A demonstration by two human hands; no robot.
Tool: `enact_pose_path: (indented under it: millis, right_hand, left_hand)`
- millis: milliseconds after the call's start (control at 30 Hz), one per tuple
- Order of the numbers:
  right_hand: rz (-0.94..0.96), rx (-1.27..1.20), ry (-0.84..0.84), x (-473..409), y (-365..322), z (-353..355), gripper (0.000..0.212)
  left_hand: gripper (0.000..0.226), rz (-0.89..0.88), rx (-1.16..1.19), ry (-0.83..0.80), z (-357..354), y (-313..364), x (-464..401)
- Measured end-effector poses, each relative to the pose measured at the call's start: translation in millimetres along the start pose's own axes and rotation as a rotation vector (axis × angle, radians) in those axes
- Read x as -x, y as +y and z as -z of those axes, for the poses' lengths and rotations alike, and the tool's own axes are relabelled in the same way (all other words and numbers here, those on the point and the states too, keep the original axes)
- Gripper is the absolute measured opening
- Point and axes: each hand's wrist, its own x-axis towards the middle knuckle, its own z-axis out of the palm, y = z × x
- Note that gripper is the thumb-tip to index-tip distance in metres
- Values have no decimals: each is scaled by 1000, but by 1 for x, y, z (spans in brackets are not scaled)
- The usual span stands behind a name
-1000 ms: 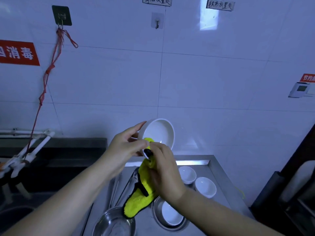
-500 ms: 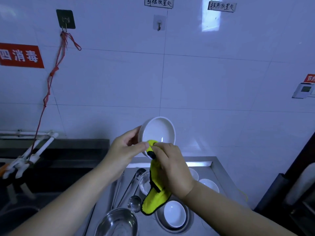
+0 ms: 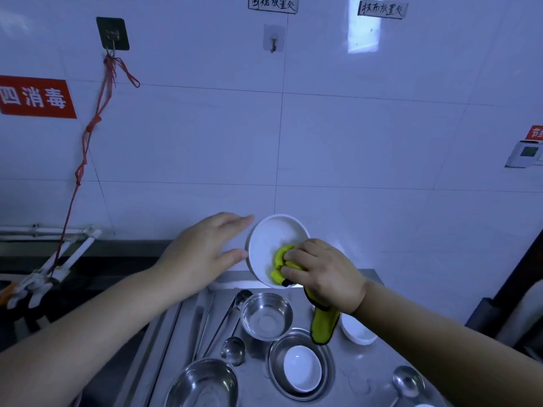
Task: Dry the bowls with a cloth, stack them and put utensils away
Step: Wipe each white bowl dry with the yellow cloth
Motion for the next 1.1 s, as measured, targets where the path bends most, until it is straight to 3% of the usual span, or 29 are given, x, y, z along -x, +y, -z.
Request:
enact_pose_path:
  millis: [67, 133, 367, 467, 533, 633, 667, 733, 833, 900, 1000, 1100]
  right_hand:
    - [-34, -17, -13, 1, -1, 3, 19]
    - [-38, -39, -22, 1, -4, 5, 10]
    - [-29, -105, 1, 3, -8, 3, 12]
    - [-124, -177, 78, 2, -10, 8, 32]
    - [-313, -227, 204, 1, -10, 12, 44]
    - [-588, -358, 239, -1, -15, 14, 61]
    - [-617, -413, 213, -3, -21, 13, 68]
    - [-587, -510, 133, -8, -39, 8, 77]
    - [-630, -734, 85, -17, -67, 5, 74]
    - [-783, -911, 191, -24, -74, 8, 53]
    - [-962, -948, 385, -39, -63, 12, 27]
    - [-1078, -1094, 409, -49, -44, 16, 17]
  left_hand:
    - [44, -415, -420, 140, -2, 1, 3]
    - [36, -703, -592, 174, -2, 6, 3]
    - [27, -866, -692, 86, -9, 4, -1]
    - [22, -685, -637, -17, -16, -4, 7]
    - [20, -354, -420, -49, -25, -8, 17]
    - [20, 277, 230, -12, -33, 1, 19]
    - [12, 394, 481, 5, -36, 5, 17]
    - [16, 456, 796, 23, -38, 18, 11]
    - [25, 424, 916, -11, -40, 32, 9]
    - [16, 421, 959, -36, -43, 37, 8]
    - [16, 404, 955, -44, -45, 39, 8]
    - [17, 398, 983, -30, -43, 41, 11]
